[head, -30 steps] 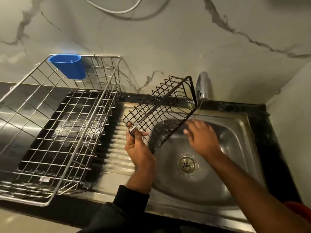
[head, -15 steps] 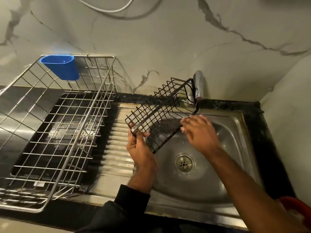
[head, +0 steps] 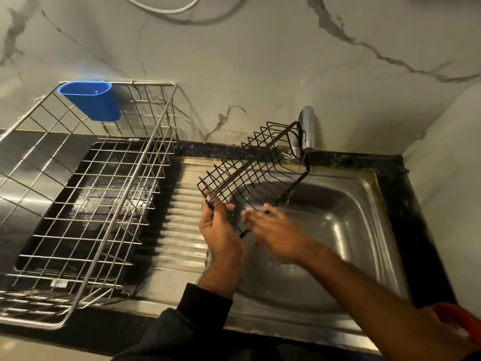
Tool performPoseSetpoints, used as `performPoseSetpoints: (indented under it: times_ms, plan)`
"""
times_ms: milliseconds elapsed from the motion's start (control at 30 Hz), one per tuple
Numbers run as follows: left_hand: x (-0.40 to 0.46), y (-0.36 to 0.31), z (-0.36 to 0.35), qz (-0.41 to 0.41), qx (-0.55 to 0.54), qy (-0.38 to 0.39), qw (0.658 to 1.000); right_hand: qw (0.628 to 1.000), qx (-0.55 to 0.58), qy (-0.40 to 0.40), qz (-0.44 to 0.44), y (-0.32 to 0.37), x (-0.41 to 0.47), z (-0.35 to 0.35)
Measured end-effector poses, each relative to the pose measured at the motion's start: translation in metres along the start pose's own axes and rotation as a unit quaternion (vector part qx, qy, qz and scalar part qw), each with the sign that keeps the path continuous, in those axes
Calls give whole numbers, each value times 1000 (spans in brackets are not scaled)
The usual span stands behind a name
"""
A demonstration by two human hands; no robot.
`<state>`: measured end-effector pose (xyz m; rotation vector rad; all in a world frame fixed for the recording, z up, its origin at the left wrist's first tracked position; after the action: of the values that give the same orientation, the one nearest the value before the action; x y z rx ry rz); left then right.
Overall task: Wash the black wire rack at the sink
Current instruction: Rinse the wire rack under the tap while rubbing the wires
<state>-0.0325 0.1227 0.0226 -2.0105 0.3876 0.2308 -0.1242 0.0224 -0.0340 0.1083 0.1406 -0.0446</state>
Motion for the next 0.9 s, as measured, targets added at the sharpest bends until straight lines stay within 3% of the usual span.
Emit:
performPoseSetpoints:
  times_ms: [67,133,300,400,500,600,667,767,833,900]
  plan:
    - [-2,-2,-1,22,0,0,1000,999,-10,23,41,15,2,-7]
    - [-1,-2,2,28,6,4,1000,999,-24,9,26,5,2,-2]
    - [2,5,10,20,5,8,1000,984,-14,-22,-175,-80,-7,19]
    - [-1,8,8,27,-5,22,999,966,-18,-15,-258,-93,-5,27]
    - [-1,12,5,39,1,32,999,982,-9,14,-189,-51,9,24]
    - [-2,8,2,48,11,23,999,990,77,89,-78,-6,14,15]
    - [-3,4,3,62,26,12,998,976,178,111,-52,-3,9,25]
    - [1,2,8,83,63,6,995,903,412,56,-110,-20,-2,49]
    - [6,2,10,81,91,-2,993,834,512,-59,-196,-38,-4,60]
    - [9,2,11,83,128,-10,988,741,569,-171,-313,-59,-2,63]
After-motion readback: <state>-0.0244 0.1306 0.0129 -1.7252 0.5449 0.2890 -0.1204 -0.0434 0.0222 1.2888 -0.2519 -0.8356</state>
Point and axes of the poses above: each hand's wrist, its own x-axis towards the middle knuckle, its own z-axis out of the back of the hand, y = z × x, the point moved 1 cm from there along x, towards the middle knuckle, and after that the axes turned 2 degrees about -x, right-handed, at the moved point
